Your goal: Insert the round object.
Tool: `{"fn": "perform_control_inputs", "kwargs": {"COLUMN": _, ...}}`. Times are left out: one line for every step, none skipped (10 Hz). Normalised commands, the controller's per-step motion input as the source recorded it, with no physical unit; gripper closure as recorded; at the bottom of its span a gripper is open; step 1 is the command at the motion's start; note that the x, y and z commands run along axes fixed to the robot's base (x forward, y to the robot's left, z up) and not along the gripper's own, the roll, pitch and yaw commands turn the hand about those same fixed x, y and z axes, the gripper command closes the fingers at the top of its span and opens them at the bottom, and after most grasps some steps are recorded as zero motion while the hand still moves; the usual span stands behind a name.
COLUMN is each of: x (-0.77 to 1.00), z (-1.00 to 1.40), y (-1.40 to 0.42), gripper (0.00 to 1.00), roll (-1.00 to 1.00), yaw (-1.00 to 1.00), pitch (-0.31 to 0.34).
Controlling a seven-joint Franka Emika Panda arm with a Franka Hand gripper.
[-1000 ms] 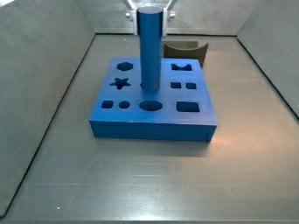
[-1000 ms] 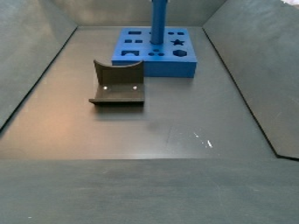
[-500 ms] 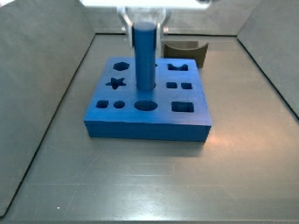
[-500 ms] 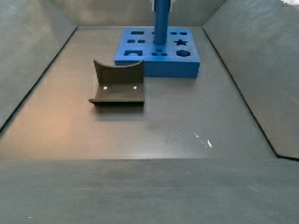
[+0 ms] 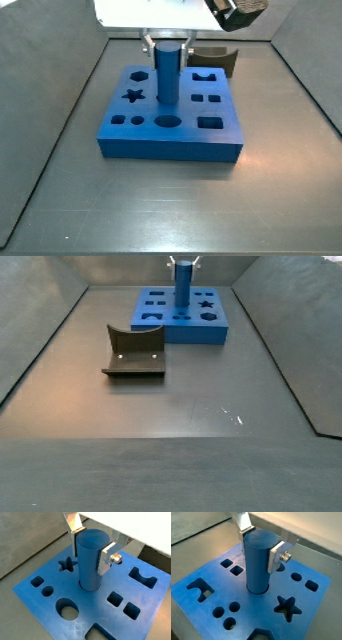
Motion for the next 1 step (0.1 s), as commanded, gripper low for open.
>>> {"fn": "perform_control_inputs", "kwargs": {"x": 0.0, "z": 0.0, "y": 0.0, "gripper": 1.0, "roll": 0.0, "yaw": 0.0, "pitch": -0.003}}
